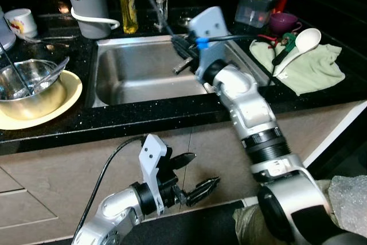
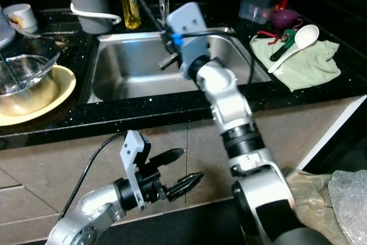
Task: Kitchen organization
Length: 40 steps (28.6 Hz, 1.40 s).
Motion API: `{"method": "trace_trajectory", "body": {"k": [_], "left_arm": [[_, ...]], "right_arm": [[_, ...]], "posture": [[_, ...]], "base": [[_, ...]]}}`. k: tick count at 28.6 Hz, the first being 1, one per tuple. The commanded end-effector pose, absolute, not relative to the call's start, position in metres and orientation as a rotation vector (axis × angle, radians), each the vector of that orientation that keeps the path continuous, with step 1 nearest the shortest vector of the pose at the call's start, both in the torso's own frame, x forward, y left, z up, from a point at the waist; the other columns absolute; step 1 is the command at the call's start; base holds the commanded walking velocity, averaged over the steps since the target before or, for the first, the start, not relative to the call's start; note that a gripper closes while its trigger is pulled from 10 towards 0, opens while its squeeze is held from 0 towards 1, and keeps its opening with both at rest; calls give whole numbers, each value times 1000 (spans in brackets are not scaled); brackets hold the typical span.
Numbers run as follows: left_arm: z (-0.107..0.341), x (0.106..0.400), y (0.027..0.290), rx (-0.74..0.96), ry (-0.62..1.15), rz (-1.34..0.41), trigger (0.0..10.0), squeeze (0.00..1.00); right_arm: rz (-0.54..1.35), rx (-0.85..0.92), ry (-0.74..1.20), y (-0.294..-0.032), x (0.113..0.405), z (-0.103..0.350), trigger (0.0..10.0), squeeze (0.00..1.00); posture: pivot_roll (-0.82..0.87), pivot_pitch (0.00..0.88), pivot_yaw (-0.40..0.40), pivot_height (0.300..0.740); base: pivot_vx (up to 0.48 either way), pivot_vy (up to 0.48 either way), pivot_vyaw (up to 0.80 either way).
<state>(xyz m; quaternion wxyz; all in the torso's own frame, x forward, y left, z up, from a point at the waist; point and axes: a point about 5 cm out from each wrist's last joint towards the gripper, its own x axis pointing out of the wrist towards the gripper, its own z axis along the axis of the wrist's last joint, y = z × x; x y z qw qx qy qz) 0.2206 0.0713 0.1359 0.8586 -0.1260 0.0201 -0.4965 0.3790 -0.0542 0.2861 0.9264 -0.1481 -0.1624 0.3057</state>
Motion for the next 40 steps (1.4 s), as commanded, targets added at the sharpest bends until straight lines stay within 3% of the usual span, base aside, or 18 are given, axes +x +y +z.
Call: {"method": "trace_trajectory", "body": {"k": [1,5,12,21,40], "left_arm": [[133,221,74,-259,53,-1030,10000,0],[132,221,73,-258,55,-1037,10000,0],[133,219,72,-256,45,-1041,10000,0],[131,214,70,-254,56,-1103,10000,0],[133,207,67,-222,60,-1194,10000,0]], "right_arm": [[612,-347,-354,-50,381,291,10000,0],[585,-420,-345,-48,386,290,10000,0],[593,-388,-335,-45,387,287,10000,0],[648,-61,-444,-49,378,305,10000,0],[635,4,-498,-59,375,314,10000,0]], "posture": [[53,25,-69,740],[59,23,-75,740],[63,20,-76,740],[62,5,-62,740],[60,14,-53,740]], "base": [[0,0,0],[0,0,0],[0,0,0],[315,0,0],[336,0,42]]}}
